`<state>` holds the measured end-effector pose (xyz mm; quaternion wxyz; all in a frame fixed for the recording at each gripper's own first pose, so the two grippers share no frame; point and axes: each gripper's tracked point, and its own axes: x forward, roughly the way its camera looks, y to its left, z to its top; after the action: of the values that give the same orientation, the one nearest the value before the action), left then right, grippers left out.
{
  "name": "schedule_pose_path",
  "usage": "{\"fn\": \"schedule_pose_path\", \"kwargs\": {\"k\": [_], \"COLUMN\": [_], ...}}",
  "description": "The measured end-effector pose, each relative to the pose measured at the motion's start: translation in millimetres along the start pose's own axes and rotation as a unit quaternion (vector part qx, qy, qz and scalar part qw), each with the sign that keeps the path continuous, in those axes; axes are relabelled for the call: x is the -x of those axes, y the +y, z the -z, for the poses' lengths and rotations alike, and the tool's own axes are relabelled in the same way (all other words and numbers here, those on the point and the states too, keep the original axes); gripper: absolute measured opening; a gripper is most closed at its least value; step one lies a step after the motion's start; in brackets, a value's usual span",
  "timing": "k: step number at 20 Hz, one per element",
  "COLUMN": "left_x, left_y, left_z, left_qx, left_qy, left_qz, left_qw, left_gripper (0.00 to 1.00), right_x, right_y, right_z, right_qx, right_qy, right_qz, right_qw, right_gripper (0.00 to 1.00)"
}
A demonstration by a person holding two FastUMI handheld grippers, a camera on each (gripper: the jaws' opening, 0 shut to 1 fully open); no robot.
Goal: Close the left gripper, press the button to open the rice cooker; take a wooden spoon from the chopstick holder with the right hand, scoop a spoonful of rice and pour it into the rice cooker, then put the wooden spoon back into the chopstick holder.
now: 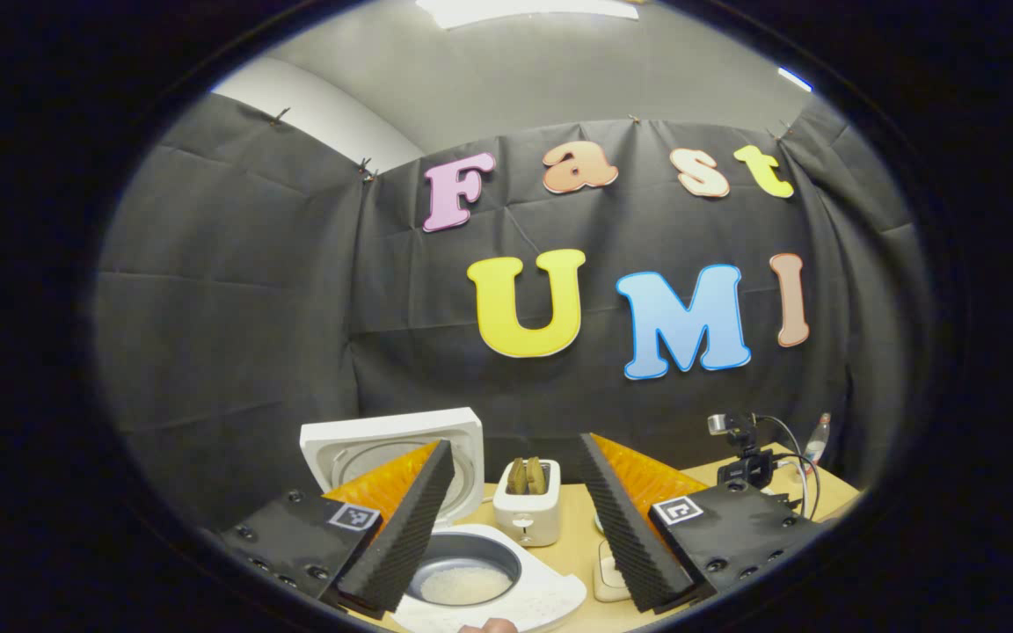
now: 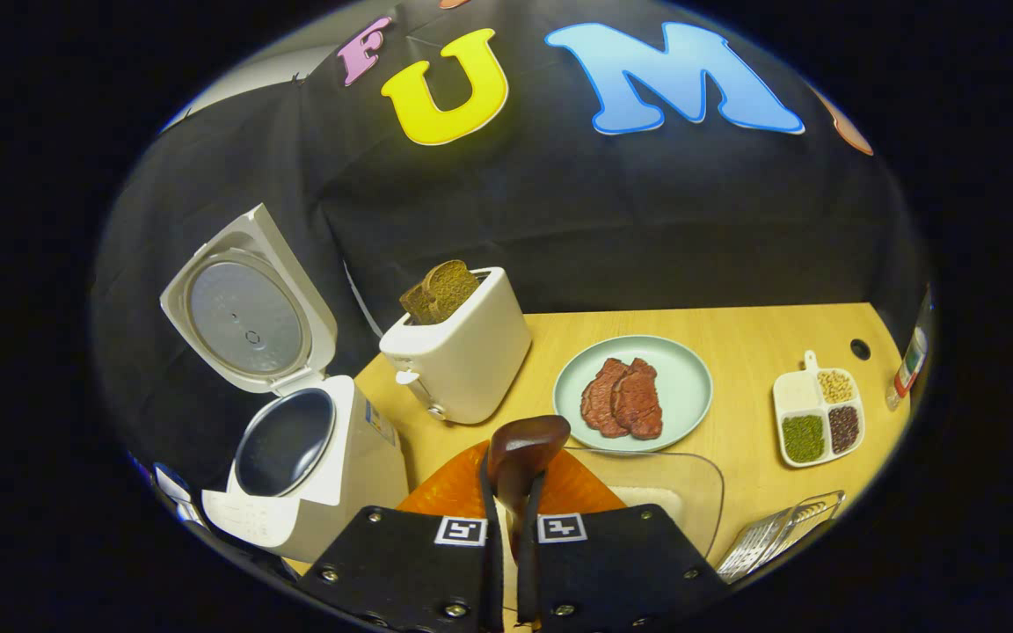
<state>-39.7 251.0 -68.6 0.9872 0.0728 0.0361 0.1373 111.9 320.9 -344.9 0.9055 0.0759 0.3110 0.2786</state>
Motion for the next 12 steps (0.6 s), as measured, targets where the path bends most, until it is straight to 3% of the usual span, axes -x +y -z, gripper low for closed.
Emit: {"fn": "schedule_pose_path", "kwargs": {"k": [8, 12], "left_x": [2.5, -3.1], "left_y": [-9.5, -29.0], "left_z": [-1.4, -4.2], "left_qx": [-0.002, 0.009], "left_qy": [0.003, -0.001], "left_qz": [0.006, 0.026], "left_qw": [1.0, 1.0], "left_gripper": [1.0, 1.0], "right_x": [29.4, 65.8], "right_y": [-31.2, -44.0], "right_z": [-23.5, -59.0], "right_qx": [-0.116, -0.184], "right_qy": [-0.037, -0.081], "right_qz": [-0.022, -0.05], "right_qw": [0.992, 0.978], "right_gripper": [0.07, 0.07]}}
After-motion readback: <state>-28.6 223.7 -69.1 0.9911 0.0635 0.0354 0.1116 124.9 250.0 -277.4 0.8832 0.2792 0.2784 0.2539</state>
